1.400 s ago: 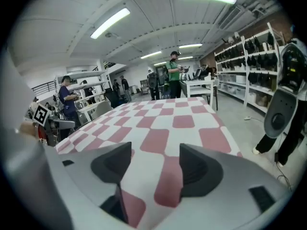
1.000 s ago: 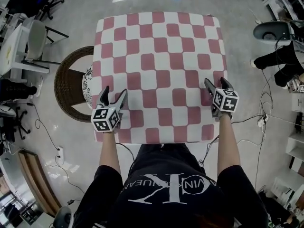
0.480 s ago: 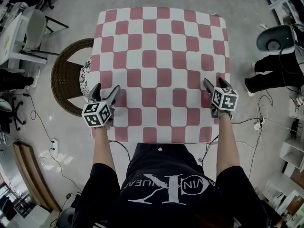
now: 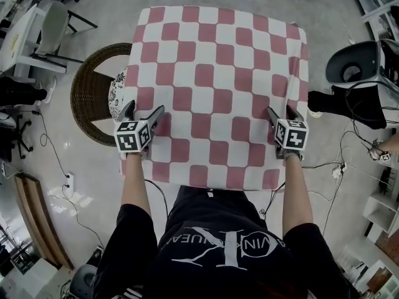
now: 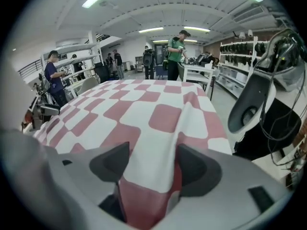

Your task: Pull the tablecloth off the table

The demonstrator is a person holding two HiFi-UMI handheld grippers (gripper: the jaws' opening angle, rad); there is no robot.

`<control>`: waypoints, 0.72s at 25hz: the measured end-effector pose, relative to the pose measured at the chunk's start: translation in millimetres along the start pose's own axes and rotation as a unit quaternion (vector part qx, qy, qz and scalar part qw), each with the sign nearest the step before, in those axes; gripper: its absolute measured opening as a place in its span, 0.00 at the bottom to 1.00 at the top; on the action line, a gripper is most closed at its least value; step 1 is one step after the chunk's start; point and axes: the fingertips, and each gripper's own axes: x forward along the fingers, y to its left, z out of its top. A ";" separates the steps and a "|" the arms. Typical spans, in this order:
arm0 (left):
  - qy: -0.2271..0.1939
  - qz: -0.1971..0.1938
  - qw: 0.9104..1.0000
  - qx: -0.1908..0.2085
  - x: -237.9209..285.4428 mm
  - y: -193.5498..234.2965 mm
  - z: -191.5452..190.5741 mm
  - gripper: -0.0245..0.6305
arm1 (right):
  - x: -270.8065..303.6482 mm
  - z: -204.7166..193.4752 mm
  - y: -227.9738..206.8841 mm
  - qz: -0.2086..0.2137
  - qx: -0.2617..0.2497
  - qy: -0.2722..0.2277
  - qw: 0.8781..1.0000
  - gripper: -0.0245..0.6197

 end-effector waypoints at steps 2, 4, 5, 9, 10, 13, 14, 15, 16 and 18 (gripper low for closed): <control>0.023 -0.001 1.000 0.001 5.2 -1.7 -3.4 0.74 | -0.9 -0.2 1.0 0.001 0.000 -0.002 1.000 0.55; 0.040 -0.007 0.999 0.007 6.8 -5.9 -5.0 0.75 | -1.1 -0.2 3.0 0.004 -0.002 -0.003 1.000 0.55; 0.043 -0.015 0.999 0.007 6.9 -9.6 -4.6 0.75 | -1.2 -0.1 3.4 0.005 -0.003 -0.004 1.000 0.55; 0.059 -0.045 0.997 0.006 6.9 -27.3 -3.7 0.75 | -3.8 -1.3 1.5 0.004 -0.004 -0.006 1.000 0.55; 0.065 -0.052 0.996 0.011 7.4 -33.1 -4.4 0.74 | -4.6 -1.8 1.5 0.004 -0.004 -0.007 1.000 0.55; 0.072 -0.076 0.994 0.016 11.1 -54.7 -4.5 0.74 | -4.8 -1.7 3.4 0.006 -0.006 -0.006 1.000 0.54; 0.073 -0.080 0.994 0.019 13.2 -61.7 -4.8 0.74 | -4.5 -1.5 4.4 0.006 -0.007 -0.006 1.000 0.54; 0.075 -0.081 0.994 0.026 15.4 -68.3 -5.7 0.74 | -4.2 -1.4 5.3 0.006 -0.008 -0.005 1.000 0.53; 0.078 -0.081 0.993 0.035 17.5 -74.7 -6.8 0.74 | -4.0 -1.5 6.2 0.007 -0.009 -0.004 1.000 0.52; 0.080 -0.080 0.992 0.046 21.2 -85.2 -7.8 0.66 | -3.8 -1.8 7.4 0.007 -0.011 -0.003 1.000 0.50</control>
